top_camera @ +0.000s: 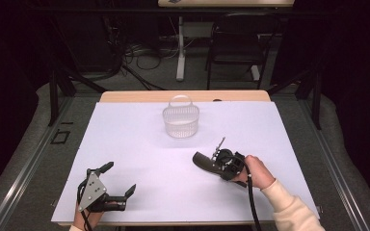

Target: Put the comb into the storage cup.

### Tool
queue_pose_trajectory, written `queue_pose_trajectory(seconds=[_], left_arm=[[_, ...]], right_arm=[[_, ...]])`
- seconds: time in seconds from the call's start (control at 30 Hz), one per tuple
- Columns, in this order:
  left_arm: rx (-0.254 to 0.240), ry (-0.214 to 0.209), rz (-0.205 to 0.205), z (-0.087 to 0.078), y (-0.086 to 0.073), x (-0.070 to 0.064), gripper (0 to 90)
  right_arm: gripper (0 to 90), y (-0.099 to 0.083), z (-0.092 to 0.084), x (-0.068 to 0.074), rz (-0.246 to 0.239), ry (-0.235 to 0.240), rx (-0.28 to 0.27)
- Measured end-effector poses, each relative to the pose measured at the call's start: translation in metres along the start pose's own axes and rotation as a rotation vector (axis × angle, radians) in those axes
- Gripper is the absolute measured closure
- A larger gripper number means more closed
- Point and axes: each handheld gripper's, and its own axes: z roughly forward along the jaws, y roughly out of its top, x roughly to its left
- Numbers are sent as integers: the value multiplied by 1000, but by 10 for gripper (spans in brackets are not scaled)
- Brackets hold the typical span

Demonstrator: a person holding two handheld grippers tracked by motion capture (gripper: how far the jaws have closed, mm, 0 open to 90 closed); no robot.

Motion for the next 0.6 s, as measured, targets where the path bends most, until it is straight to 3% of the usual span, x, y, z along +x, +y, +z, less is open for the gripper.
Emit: queue_pose_trajectory(seconds=[0.13, 0.17, 0.6], left_arm=[[0, 0, 1, 0, 0, 0, 1], [0, 0, 1, 0, 0, 0, 1], [0, 3, 2, -1, 0, 0, 1]], right_arm=[[721, -2, -3, -1, 4, -1, 5], [721, -2, -2, -1, 6, 2, -18], [722, -8, -12, -4, 15, 16, -62]])
